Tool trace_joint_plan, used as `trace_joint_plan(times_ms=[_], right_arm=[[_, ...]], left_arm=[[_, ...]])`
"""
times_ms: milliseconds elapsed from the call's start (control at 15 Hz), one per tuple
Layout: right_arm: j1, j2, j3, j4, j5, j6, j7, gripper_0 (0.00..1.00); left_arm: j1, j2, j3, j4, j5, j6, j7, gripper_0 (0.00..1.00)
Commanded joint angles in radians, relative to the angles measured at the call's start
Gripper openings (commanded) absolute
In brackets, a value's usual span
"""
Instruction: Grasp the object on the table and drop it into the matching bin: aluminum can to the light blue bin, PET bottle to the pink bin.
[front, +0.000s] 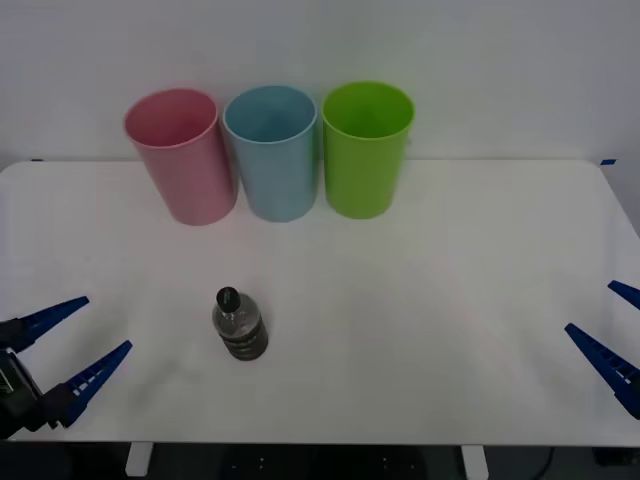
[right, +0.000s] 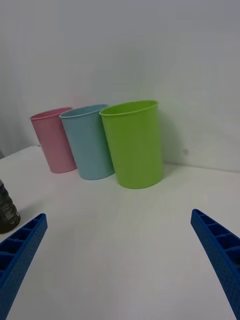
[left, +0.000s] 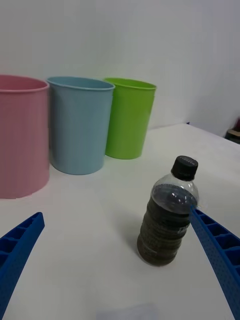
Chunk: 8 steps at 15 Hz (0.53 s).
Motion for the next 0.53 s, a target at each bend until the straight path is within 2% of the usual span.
trace_joint_plan(times_ms=[67,200,533], right_arm=[[0.0,0.0,0.0,0.0,0.0,0.0,0.0,1.0],[0.0,0.0,0.0,0.0,0.0,0.0,0.0,1.0],[0.0,0.0,0.0,0.0,0.0,0.0,0.0,1.0]], left_arm=[[-0.004,0.0,-0.029,0.017,-0.029,0.001,-0.022,1.0],[-0.01,0.001,-0.052,0.042,-0.036,-0.001,-0.088,1.0],[-0.078,0.0,-0.129,0.209,-0.044,-0.002,-0.286,1.0]])
